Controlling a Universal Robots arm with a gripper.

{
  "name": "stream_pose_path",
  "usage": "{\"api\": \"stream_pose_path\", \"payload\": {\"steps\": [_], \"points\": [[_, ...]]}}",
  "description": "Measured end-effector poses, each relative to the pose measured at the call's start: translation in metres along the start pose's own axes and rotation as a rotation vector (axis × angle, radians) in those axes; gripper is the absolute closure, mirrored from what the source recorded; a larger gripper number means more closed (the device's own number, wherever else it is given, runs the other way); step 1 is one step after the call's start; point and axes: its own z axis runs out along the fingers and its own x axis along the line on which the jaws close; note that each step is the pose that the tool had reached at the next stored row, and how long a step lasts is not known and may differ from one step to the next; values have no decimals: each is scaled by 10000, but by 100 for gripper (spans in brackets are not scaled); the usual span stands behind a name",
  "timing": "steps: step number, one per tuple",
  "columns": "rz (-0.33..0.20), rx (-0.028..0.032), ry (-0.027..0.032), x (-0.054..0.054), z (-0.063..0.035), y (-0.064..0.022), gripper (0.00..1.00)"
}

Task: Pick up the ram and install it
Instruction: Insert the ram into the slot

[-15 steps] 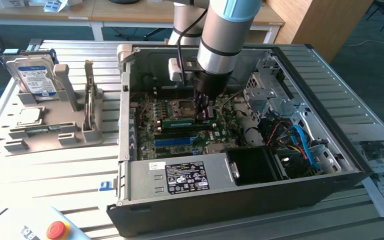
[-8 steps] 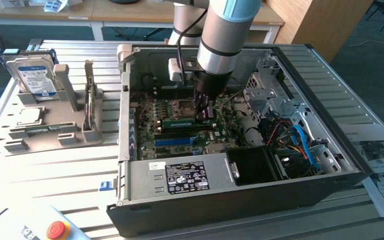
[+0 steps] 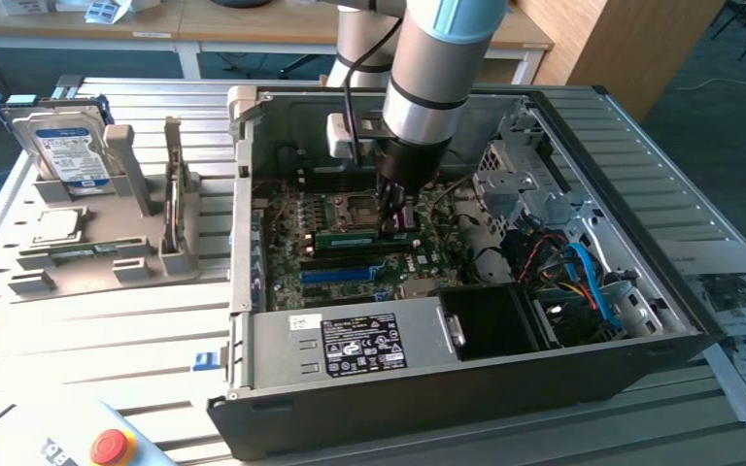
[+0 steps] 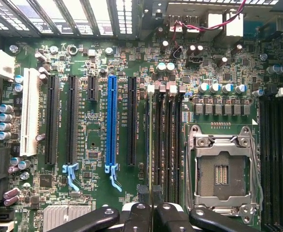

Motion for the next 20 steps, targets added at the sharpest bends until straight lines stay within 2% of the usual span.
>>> {"api": "stream_pose_path", "payload": {"steps": [20], "points": [[53,-2,-4,-3,12,-1,88]]}}
